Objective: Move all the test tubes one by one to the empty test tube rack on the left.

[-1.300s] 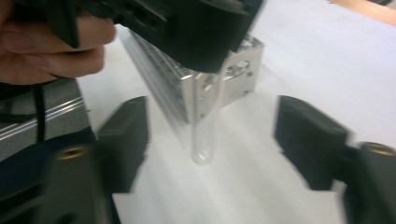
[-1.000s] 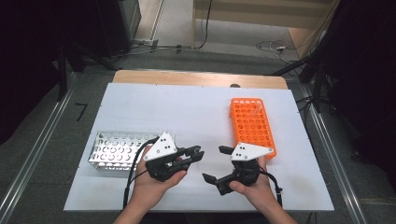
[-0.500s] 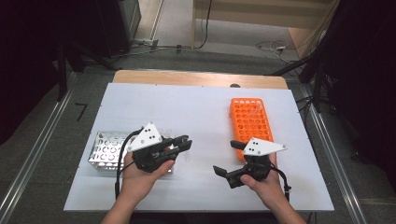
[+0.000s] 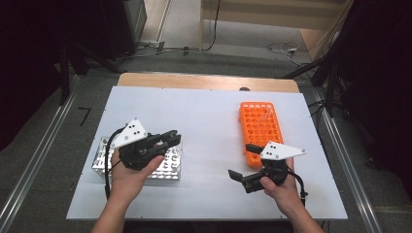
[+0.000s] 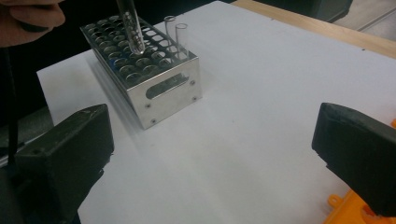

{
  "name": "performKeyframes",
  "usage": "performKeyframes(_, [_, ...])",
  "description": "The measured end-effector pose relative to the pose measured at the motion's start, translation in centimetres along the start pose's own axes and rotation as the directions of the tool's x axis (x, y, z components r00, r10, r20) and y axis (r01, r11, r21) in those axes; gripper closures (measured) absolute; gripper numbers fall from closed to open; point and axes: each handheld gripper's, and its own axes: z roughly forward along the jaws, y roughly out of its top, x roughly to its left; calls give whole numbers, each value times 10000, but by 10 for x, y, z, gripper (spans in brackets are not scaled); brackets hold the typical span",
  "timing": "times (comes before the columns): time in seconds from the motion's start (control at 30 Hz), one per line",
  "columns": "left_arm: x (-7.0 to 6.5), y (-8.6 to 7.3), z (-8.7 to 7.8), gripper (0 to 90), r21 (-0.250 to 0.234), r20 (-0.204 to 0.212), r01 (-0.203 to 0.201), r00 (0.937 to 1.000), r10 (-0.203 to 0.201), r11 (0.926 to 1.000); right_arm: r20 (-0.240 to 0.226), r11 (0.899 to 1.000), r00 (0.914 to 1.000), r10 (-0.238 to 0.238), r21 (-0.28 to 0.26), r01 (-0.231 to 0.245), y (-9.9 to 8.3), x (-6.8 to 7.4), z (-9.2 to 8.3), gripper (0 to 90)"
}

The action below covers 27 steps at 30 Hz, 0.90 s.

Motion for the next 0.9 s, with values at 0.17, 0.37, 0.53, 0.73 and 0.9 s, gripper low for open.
performKeyframes(0.17, [10,-1,-6,758,-54,-345,97,9994,-98,9999,83,9999,9999,133,-91,-132,-2,-7,-3,0])
performKeyframes(0.37, [22,-4,-11,758,-69,-663,263,9974,-267,9996,199,9998,9996,195,-105,-193,-4,-12,-6,0])
performKeyframes(0.53, [31,-9,-13,759,-155,-1017,434,9938,-448,9989,303,9995,9992,270,-149,-266,-5,-17,-8,0])
performKeyframes(0.73, [40,-15,-10,758,-30,-1418,426,9890,-426,9991,389,9994,9987,326,-96,-322,-7,-20,-9,0])
performKeyframes(0.9, [46,-17,-6,759,-53,-1691,420,9847,-423,9991,400,9994,9986,350,-83,-347,-7,-21,-8,0])
